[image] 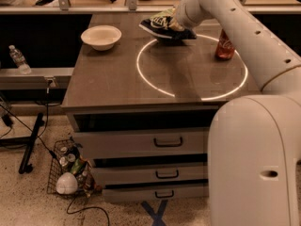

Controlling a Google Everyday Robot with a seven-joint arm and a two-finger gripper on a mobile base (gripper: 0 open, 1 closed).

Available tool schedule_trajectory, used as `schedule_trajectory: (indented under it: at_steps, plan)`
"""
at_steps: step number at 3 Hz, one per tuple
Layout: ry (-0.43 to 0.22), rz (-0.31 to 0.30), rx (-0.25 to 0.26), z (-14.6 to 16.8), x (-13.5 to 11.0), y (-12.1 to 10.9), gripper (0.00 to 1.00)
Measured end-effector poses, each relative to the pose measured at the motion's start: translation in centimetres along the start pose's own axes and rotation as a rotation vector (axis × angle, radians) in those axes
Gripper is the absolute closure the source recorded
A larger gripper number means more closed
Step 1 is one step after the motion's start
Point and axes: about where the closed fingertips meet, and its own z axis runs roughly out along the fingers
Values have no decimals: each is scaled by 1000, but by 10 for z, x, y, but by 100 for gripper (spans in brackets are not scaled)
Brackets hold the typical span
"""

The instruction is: Move blue chip bag near green jalapeno chip bag

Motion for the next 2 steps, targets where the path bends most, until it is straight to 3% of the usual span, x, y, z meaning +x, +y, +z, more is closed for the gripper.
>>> schedule_trajectory:
  at_steps: [1, 2]
  plan:
    - [3, 22, -14, 9, 6, 2, 28]
    - [-33, 38, -18, 0, 2, 3, 0]
